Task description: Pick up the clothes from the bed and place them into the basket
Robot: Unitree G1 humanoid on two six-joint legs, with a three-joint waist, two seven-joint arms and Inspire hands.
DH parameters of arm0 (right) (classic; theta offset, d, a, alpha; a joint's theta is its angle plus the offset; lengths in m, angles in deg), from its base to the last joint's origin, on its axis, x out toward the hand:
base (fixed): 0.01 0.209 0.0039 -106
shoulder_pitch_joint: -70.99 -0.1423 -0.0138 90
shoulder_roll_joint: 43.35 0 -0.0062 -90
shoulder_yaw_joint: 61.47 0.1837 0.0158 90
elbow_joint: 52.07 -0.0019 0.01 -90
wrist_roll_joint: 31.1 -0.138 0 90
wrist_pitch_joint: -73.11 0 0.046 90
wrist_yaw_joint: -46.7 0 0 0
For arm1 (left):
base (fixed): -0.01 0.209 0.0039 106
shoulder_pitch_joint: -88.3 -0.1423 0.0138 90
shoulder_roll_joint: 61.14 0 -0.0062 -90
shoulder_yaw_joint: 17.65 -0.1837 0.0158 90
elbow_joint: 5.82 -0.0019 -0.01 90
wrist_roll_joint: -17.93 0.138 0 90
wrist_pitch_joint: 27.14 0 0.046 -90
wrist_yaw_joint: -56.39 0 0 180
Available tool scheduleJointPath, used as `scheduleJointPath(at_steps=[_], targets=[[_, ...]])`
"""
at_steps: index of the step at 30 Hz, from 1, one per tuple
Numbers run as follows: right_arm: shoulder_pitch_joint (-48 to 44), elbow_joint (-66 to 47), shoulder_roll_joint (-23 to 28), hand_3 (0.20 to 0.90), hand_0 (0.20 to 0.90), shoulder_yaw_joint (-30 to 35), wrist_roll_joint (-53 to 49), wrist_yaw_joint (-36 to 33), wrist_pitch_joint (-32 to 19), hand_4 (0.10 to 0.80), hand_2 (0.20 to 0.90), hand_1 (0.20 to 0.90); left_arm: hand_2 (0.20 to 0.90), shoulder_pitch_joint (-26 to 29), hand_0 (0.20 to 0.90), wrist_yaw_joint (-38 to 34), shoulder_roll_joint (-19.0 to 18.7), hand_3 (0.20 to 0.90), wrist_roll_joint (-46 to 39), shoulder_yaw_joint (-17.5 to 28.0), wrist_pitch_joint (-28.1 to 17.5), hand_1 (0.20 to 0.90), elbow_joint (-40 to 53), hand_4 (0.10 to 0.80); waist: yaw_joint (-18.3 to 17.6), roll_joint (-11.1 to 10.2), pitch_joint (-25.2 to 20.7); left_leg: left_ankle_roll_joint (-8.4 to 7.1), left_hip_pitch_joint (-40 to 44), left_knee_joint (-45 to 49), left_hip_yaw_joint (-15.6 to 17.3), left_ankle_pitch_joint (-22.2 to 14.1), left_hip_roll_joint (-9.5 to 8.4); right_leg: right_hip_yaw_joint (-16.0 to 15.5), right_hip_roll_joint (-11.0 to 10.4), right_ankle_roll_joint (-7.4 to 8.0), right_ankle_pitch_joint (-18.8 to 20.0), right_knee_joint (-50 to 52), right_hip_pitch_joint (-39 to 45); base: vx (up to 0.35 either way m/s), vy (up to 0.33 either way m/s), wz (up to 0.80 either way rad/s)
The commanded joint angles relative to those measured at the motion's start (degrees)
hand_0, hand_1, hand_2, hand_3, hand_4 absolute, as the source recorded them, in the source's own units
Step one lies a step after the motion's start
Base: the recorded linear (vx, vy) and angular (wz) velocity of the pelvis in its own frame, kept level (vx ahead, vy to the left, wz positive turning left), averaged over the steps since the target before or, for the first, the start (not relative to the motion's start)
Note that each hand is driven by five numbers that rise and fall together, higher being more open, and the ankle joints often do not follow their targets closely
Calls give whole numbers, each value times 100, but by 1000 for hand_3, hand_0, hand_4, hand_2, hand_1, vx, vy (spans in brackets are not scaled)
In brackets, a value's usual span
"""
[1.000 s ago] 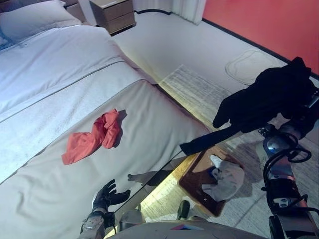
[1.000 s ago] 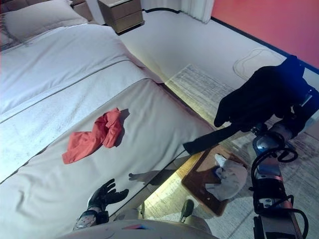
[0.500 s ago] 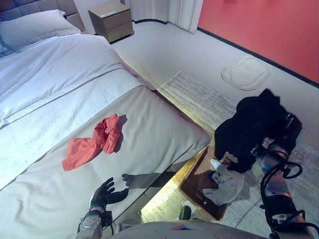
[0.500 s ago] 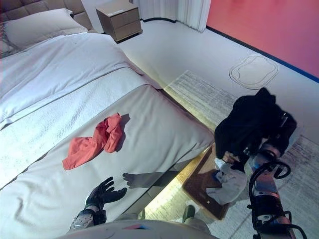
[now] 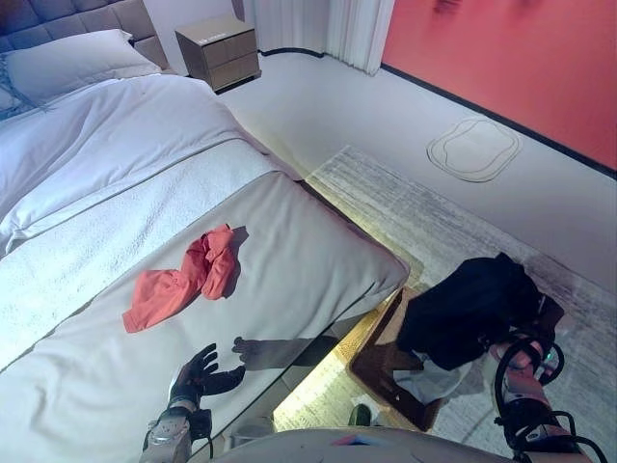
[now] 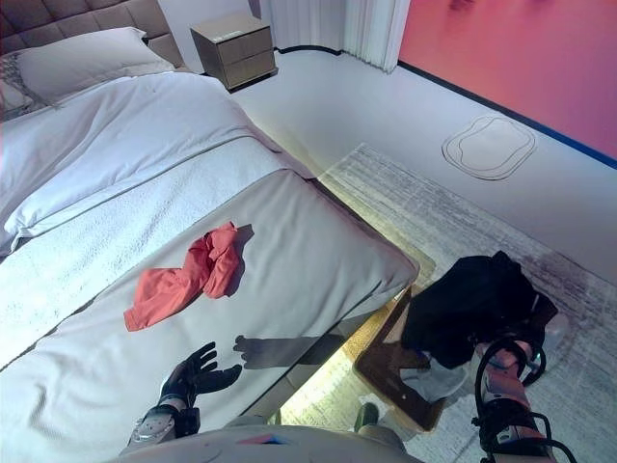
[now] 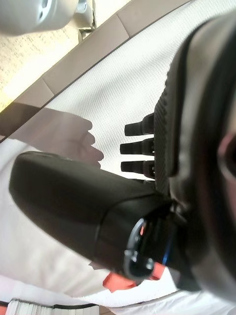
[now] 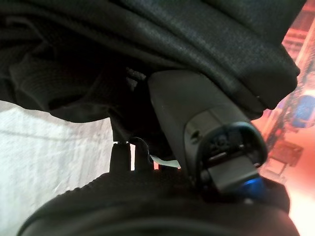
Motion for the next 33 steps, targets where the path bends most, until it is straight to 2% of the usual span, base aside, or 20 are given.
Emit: scheduleJointPath(at_steps=[1, 3, 5, 12, 13, 14, 23, 33], targets=[[-415, 179, 405, 200, 300, 333, -405, 57, -324, 100, 300, 300, 900, 364, 900, 36, -240, 900, 66, -222, -207, 900, -169, 800, 54, -12, -237, 188, -151, 8, -271, -450, -351, 51, -56, 218, -334, 317, 188, 0, 0, 0], [-420, 399, 369, 200, 300, 321, -519, 271, -221, 100, 300, 300, 900, 345, 900, 66, -256, 900, 100, -231, -224, 900, -200, 800, 73, -13, -243, 191, -138, 8, -285, -451, -355, 45, -54, 214, -333, 319, 199, 24, -23, 3], [-430, 653, 355, 200, 300, 235, -666, 617, 99, 100, 300, 300, 900, 339, 900, 116, -299, 900, 134, -220, -205, 900, -185, 800, 99, -17, -243, 195, -124, 8, -296, -448, -361, 39, -56, 214, -330, 315, 215, 0, 0, 0], [-492, 1167, 325, 200, 300, 145, -731, 812, 114, 100, 300, 300, 900, 405, 900, 218, -381, 900, 121, -252, -167, 900, -157, 800, 146, -21, -242, 223, -92, 8, -325, -455, -362, 52, -32, 208, -324, 318, 234, 13, -13, 4], [-498, 1178, 328, 807, 820, 142, -745, 794, 127, 707, 820, 820, 900, 401, 900, 225, -387, 900, 104, -257, -156, 900, -138, 800, 150, -18, -238, 227, -84, 8, -332, -458, -366, 52, -28, 207, -327, 321, 239, 25, -13, 6], [-504, 1203, 333, 900, 900, 143, -740, 756, 129, 800, 900, 900, 900, 397, 900, 242, -393, 900, 88, -253, -155, 900, -139, 800, 152, -18, -240, 230, -76, 8, -332, -463, -367, 52, -26, 207, -330, 320, 244, 23, -10, 5], [-518, 1230, 370, 900, 900, 230, -710, 562, 55, 800, 900, 900, 900, 343, 900, 304, -420, 900, 84, -231, -121, 900, -175, 800, 155, -7, -243, 238, -46, 8, -340, -476, -365, 80, -5, 211, -325, 312, 260, 2, -1, 0], [-457, 1251, 336, 900, 900, 238, -668, 696, 57, 800, 900, 900, 900, 332, 900, 341, -413, 900, 61, -225, -195, 900, -254, 800, 138, -30, -258, 242, -32, 8, -327, -494, -361, 114, 15, 207, -337, 303, 260, 0, 0, 0]])
